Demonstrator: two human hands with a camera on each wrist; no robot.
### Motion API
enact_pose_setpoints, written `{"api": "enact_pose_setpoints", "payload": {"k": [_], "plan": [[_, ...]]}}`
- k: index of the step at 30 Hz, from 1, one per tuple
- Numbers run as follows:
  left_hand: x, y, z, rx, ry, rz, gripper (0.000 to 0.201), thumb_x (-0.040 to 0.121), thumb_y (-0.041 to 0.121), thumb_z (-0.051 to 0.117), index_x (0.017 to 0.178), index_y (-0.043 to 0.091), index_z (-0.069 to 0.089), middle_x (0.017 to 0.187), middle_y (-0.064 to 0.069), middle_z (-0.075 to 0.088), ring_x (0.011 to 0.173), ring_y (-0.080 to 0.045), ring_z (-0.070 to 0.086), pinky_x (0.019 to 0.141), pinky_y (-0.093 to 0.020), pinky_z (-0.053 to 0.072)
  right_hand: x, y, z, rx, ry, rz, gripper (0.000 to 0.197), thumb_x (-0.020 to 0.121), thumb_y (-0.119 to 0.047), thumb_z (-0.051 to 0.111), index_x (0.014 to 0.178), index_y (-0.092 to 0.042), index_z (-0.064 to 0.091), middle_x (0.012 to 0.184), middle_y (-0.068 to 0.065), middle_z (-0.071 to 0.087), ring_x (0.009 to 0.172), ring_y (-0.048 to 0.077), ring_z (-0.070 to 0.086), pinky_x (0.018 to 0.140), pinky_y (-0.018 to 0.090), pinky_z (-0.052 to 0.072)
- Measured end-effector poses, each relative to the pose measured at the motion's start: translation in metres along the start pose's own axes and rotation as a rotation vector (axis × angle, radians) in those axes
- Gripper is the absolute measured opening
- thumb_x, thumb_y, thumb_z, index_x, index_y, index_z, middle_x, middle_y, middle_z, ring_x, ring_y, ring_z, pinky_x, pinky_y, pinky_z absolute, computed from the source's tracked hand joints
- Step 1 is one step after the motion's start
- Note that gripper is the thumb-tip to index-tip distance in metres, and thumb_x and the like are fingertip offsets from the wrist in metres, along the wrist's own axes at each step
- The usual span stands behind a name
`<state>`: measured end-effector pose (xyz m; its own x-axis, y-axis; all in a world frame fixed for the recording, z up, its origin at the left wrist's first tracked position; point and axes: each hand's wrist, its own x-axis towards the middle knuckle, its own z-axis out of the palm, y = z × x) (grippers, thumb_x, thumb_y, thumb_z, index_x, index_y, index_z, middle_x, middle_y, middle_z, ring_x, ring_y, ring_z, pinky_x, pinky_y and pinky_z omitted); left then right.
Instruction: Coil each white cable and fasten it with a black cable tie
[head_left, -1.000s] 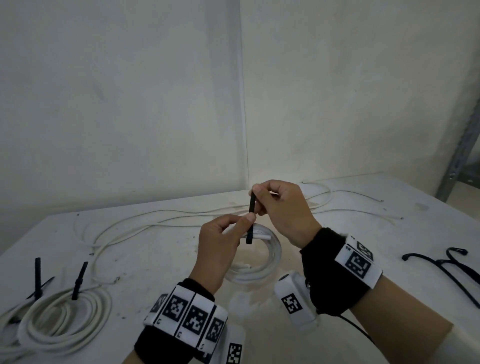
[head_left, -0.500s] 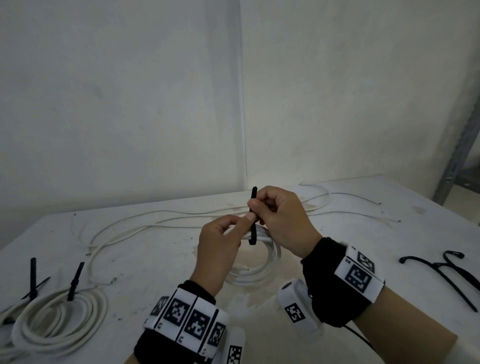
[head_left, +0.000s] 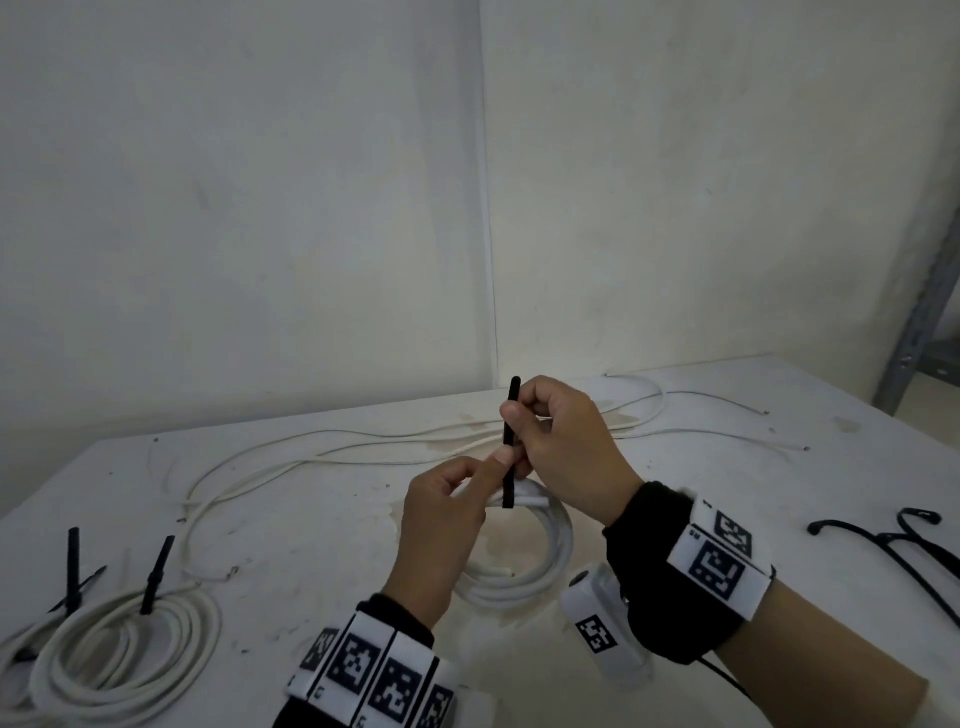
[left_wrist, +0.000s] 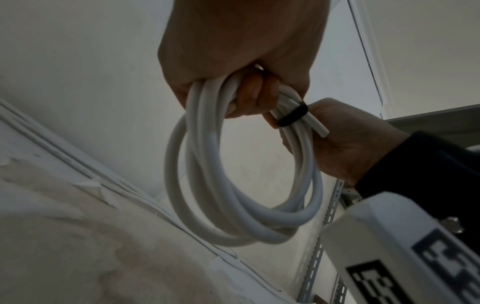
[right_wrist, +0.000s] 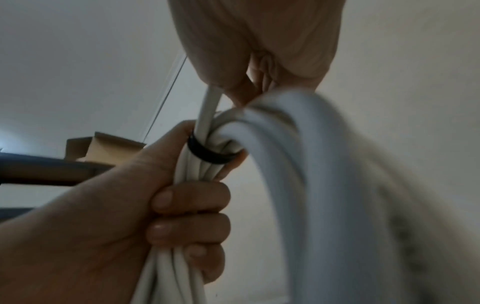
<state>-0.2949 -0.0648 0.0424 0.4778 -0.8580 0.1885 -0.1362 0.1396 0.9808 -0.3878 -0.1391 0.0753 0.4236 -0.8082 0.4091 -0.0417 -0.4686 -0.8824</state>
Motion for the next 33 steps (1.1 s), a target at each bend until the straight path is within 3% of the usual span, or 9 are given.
{"api": "enact_pose_setpoints", "payload": {"k": [5, 7, 9, 12, 15, 18, 22, 27, 33], "plan": [[-0.001, 0.002, -0.002, 0.016, 0.003, 0.01, 0.026, 0.083, 0.028, 0.064, 0.064, 0.011, 0.07, 0.065, 0.003, 0.064, 0.049, 0.004, 0.047, 0.06, -0.019, 0.037, -0.001, 0.0, 0.004, -0.085, 0.06, -0.051, 0.033, 0.091, -0.008, 0.052, 0.063, -0.019, 0.04, 0.059, 0.003, 0.046, 0.054, 0.023, 0.049, 0.052, 0.036, 0.049], [-0.003, 0.004, -0.003, 0.039, 0.007, 0.017, 0.03, 0.082, 0.027, 0.065, 0.053, 0.02, 0.064, 0.056, 0.01, 0.059, 0.047, 0.003, 0.045, 0.06, -0.021, 0.034, 0.001, 0.0, 0.007, -0.108, 0.088, -0.06, 0.034, 0.091, -0.007, 0.052, 0.061, -0.019, 0.039, 0.057, 0.002, 0.044, 0.055, 0.022, 0.045, 0.054, 0.034, 0.044], [-0.003, 0.005, -0.005, 0.053, 0.01, 0.02, 0.033, 0.082, 0.027, 0.065, 0.05, 0.024, 0.062, 0.055, 0.01, 0.06, 0.048, 0.003, 0.046, 0.061, -0.022, 0.035, 0.003, 0.0, 0.01, -0.124, 0.111, -0.063, 0.036, 0.09, -0.007, 0.053, 0.059, -0.019, 0.038, 0.056, 0.001, 0.042, 0.054, 0.019, 0.042, 0.053, 0.029, 0.04], [0.0, 0.002, -0.012, 0.093, 0.021, 0.026, 0.03, 0.08, 0.033, 0.066, 0.052, 0.021, 0.065, 0.063, 0.001, 0.066, 0.058, -0.002, 0.052, 0.066, -0.027, 0.04, 0.003, 0.0, 0.015, -0.092, 0.109, -0.042, 0.034, 0.089, -0.008, 0.055, 0.06, -0.019, 0.042, 0.058, 0.001, 0.045, 0.057, 0.024, 0.049, 0.057, 0.037, 0.047], [0.001, -0.001, -0.02, 0.118, 0.032, 0.029, 0.027, 0.079, 0.032, 0.068, 0.054, 0.021, 0.067, 0.063, 0.004, 0.067, 0.058, -0.001, 0.054, 0.065, -0.026, 0.042, -0.001, 0.001, 0.015, 0.003, -0.016, -0.02, 0.026, 0.091, -0.01, 0.054, 0.067, -0.016, 0.048, 0.058, 0.0, 0.049, 0.05, 0.013, 0.053, 0.054, 0.03, 0.05], [0.003, 0.0, -0.029, 0.055, 0.078, 0.008, 0.029, 0.081, 0.027, 0.067, 0.054, 0.018, 0.064, 0.048, 0.011, 0.055, 0.044, 0.001, 0.044, 0.05, -0.015, 0.037, -0.007, 0.005, 0.013, 0.03, -0.197, -0.02, 0.014, 0.093, -0.018, 0.05, 0.082, -0.011, 0.055, 0.068, -0.001, 0.058, 0.06, 0.002, 0.056, 0.062, 0.014, 0.045], [0.011, 0.0, -0.044, 0.017, 0.152, 0.003, 0.031, 0.081, 0.03, 0.067, 0.055, 0.015, 0.061, 0.041, 0.011, 0.041, 0.04, -0.004, 0.034, 0.042, -0.013, 0.031, -0.021, 0.018, 0.022, -0.06, -0.392, 0.022, 0.039, 0.095, -0.036, 0.037, 0.103, -0.005, 0.059, 0.092, 0.008, 0.064, 0.084, 0.018, 0.061, 0.079, 0.027, 0.046], [0.009, -0.004, -0.06, -0.016, 0.047, -0.019, 0.028, 0.089, 0.027, 0.057, 0.07, 0.008, 0.065, 0.045, 0.008, 0.045, 0.043, -0.003, 0.04, 0.046, -0.012, 0.037, -0.023, 0.019, 0.037, -0.05, -0.352, -0.003, 0.024, 0.096, -0.031, 0.037, 0.077, -0.023, 0.05, 0.067, -0.006, 0.048, 0.057, -0.001, 0.046, 0.062, 0.015, 0.04], [-0.007, -0.017, -0.085, 0.065, -0.062, -0.018, 0.025, 0.095, 0.029, 0.041, 0.087, 0.015, 0.06, 0.064, 0.005, 0.054, 0.068, -0.01, 0.059, 0.071, -0.028, 0.046, -0.019, 0.019, 0.05, 0.042, -0.263, 0.027, 0.025, 0.098, -0.025, 0.034, 0.077, -0.015, 0.045, 0.065, -0.003, 0.041, 0.053, 0.002, 0.042, 0.055, 0.012, 0.037]]}}
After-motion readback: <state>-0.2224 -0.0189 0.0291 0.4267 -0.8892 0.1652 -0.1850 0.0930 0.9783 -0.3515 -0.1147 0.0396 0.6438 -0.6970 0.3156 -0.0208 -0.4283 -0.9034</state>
